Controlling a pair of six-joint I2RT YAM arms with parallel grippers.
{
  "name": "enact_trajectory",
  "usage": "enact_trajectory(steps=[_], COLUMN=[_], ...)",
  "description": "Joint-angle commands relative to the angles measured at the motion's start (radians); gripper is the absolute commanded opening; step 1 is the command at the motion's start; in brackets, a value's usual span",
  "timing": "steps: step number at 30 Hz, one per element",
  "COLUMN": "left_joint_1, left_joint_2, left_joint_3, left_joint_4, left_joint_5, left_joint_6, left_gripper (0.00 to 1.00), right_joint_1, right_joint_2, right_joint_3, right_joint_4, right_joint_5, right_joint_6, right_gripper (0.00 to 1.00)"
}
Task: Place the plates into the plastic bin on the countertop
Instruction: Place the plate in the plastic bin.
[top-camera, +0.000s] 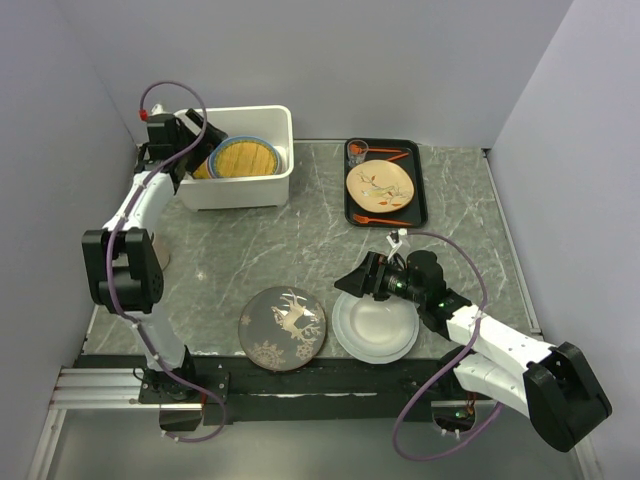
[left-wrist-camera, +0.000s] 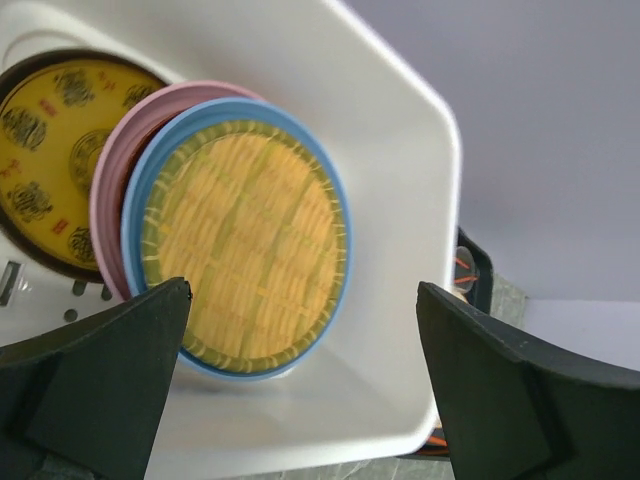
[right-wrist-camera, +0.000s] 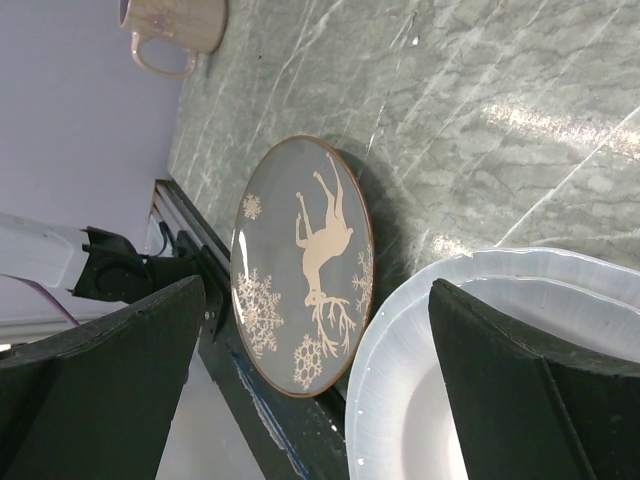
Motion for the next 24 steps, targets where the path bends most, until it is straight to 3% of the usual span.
enact_trajectory(steps=[1,8,24], left_joint_1=[-0.022,-0.128,-0.258], left_joint_2=[-0.107,-0.205,-0.567], left_joint_3=[-0.01,-0.03,-0.522], left_joint_4=[0.1,0.048,0.025], left_joint_5=[0.02,0.006,-0.067], left_joint_6=[0.035,0.107,0.107], left_gripper=[0.99,0.99,0.94], right_joint_1=[-0.002,0.0,0.033], right_joint_2=[0.005,0.018,0.002], right_joint_3=[-0.003,0.011,0.044], right_joint_4=[0.047,0.043,-0.004], right_joint_5=[-0.011,-0.026,-0.015], right_joint_6=[0.0,-0.001,-0.011], right_gripper=[1.0,1.0,1.0])
